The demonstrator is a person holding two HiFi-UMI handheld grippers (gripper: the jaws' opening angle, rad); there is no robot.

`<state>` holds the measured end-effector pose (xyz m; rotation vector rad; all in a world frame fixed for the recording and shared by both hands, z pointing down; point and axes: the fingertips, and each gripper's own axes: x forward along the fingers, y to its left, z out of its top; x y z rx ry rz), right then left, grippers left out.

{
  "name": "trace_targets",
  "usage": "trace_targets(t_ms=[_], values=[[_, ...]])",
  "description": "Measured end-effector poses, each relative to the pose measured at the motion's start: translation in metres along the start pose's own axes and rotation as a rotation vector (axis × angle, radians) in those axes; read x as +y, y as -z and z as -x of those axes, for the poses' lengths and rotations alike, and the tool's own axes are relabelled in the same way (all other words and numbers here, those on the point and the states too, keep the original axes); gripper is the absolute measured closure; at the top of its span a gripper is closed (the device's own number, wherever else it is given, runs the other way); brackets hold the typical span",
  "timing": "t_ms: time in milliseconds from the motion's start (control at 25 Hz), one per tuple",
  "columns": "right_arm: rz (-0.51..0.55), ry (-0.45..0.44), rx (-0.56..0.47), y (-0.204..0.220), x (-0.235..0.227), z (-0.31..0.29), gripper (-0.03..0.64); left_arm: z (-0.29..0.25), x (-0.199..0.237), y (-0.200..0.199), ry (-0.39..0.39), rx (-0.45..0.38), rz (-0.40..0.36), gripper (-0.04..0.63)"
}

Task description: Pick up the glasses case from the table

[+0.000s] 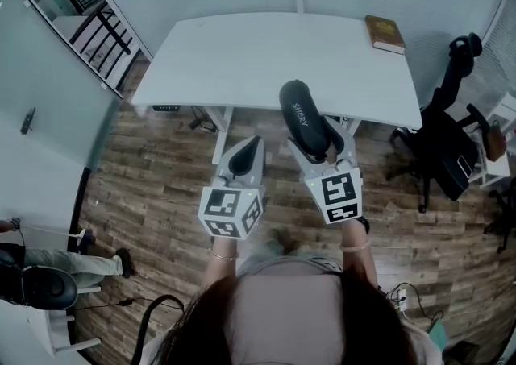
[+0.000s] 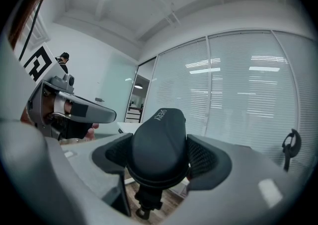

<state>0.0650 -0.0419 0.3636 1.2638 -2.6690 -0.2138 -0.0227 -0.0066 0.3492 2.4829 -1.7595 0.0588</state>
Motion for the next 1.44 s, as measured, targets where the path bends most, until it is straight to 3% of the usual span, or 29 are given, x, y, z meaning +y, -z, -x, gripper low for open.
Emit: trace_targets(t_ms=[880, 1440], values=[[0.0, 0.06, 0.024, -0.002, 0.006, -0.019, 0.278, -0.006, 0.029, 0.001, 0.062, 0.012, -0.002, 0.592], [0.009, 0.097, 0.05, -0.004, 0.018, -0.051, 0.278, -0.007, 0.069, 0.012, 0.079, 0.038, 0.019, 0.591]])
